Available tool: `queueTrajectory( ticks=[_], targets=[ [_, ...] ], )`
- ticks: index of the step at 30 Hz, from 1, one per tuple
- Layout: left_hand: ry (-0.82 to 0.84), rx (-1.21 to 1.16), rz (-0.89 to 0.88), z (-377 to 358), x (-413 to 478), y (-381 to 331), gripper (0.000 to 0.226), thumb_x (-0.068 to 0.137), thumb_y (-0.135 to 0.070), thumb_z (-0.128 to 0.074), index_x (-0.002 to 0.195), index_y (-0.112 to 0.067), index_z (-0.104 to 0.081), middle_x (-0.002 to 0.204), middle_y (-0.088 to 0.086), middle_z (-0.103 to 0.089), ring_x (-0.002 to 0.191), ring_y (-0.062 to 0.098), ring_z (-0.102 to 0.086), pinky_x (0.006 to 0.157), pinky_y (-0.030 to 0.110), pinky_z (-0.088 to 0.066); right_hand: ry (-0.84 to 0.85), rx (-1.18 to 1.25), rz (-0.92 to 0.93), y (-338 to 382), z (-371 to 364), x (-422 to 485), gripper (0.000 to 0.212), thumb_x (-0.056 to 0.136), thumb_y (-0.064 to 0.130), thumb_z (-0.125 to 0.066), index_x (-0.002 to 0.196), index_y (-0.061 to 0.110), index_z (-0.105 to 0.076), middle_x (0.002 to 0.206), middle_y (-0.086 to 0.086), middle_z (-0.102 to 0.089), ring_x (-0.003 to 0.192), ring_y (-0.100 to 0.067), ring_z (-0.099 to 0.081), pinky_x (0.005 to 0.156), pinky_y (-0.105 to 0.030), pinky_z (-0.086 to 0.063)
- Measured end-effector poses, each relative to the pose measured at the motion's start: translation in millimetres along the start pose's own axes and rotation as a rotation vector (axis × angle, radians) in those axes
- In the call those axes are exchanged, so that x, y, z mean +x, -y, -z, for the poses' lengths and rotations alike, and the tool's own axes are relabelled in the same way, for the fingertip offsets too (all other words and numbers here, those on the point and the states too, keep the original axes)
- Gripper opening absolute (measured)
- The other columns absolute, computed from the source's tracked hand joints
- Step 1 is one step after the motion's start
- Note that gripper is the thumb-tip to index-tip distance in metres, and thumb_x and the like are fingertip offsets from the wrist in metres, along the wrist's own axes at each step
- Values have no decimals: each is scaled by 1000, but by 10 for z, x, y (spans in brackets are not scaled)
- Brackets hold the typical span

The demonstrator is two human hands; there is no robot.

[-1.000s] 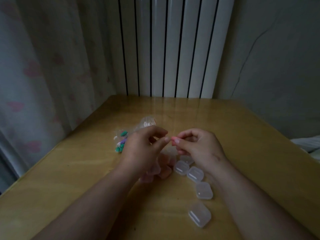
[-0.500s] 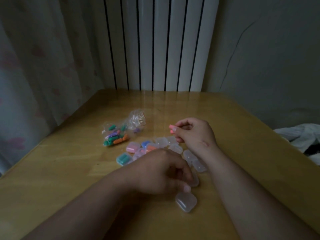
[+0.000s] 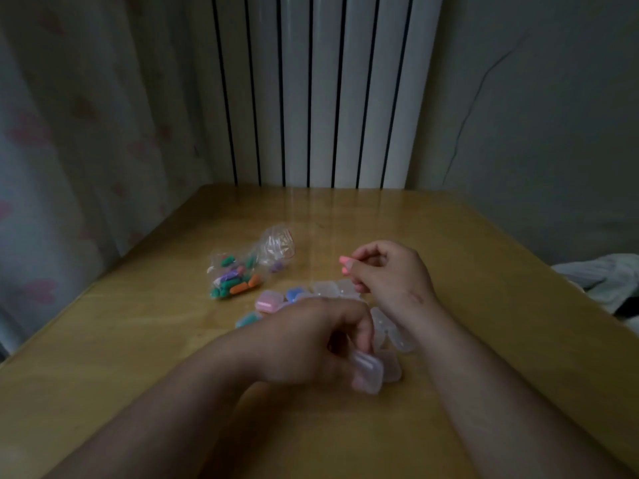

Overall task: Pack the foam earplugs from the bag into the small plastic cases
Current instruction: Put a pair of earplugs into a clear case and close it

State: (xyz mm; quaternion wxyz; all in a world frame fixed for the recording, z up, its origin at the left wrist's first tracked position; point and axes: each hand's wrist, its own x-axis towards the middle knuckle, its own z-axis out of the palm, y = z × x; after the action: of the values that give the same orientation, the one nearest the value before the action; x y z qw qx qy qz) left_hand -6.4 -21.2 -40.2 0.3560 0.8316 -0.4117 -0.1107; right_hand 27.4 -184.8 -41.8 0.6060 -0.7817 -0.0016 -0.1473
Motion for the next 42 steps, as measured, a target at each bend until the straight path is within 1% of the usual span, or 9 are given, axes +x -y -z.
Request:
queueTrajectory(
  ticks=[5, 8, 11, 16, 21, 27, 33, 38, 42],
  targets=[
    [-259, -292, 124, 250, -131, 88, 35, 83, -7, -74, 97, -38, -67, 85, 2, -71, 62, 24, -65, 51, 43, -55, 29, -22, -8, 36, -40, -52, 12, 86, 11, -71, 84, 18, -61, 70, 1, -68, 59, -8, -65, 53, -22, -53],
    [-429, -372, 147, 322, -158, 154, 23, 75, -9, -78, 85, -28, -69, 88, 12, -71, 81, 43, -68, 70, 66, -54, 58, -11, -41, 20, -76, -86, 8, 84, 9, -73, 84, 15, -67, 70, -2, -70, 59, -12, -67, 58, -27, -57],
    [-516, -362, 129, 352, -164, 188, 25, 74, -8, -81, 74, -29, -69, 97, -8, -65, 100, 20, -65, 92, 53, -53, 81, 43, -58, 22, -98, -104, 6, 83, 6, -74, 82, 10, -69, 68, -4, -71, 61, -15, -68, 60, -29, -57],
    [-624, -453, 200, 307, -111, 272, 40, 72, 7, -77, 94, -24, -65, 105, 12, -66, 98, 30, -67, 83, 48, -59, 123, 101, -98, 51, -108, -128, 4, 84, 0, -70, 84, 4, -69, 70, -7, -71, 62, -15, -68, 61, -29, -55],
    [-679, -498, 235, 290, -88, 268, 49, 73, 2, -78, 107, -31, -66, 110, -4, -69, 99, 10, -67, 82, 25, -59, 166, 77, -122, 85, -97, -159, 10, 86, -2, -67, 83, 7, -70, 73, -9, -74, 64, -18, -71, 62, -28, -58],
    [-689, -460, 212, 285, -95, 250, 46, 84, -10, -72, 116, -42, -62, 113, -15, -65, 96, -2, -65, 79, 20, -57, 168, 91, -106, 96, -145, -192, 13, 87, -3, -64, 83, 9, -67, 67, -4, -73, 60, -15, -68, 58, -28, -54],
    [-684, -418, 173, 257, -91, 266, 42, 87, -5, -69, 109, -40, -64, 112, -12, -68, 99, -2, -64, 78, 13, -53, 214, 106, -82, 129, -143, -230, 20, 93, 2, -58, 95, 17, -71, 81, -5, -74, 64, -10, -67, 62, -23, -55],
    [-683, -349, 175, 239, -69, 306, 45, 88, -3, -67, 104, -45, -66, 112, -13, -66, 96, -6, -61, 86, 16, -53, 223, 107, -59, 150, -161, -254, 21, 92, 5, -61, 83, 21, -71, 76, -5, -74, 63, -11, -66, 62, -22, -56],
    [-700, -271, 156, 212, -34, 349, 47, 81, -4, -75, 99, -46, -66, 102, -24, -65, 92, -4, -64, 78, 20, -53, 215, 99, -47, 164, -175, -266, 20, 91, 5, -63, 83, 22, -70, 71, -3, -72, 62, -12, -66, 63, -24, -57]
  ],
)
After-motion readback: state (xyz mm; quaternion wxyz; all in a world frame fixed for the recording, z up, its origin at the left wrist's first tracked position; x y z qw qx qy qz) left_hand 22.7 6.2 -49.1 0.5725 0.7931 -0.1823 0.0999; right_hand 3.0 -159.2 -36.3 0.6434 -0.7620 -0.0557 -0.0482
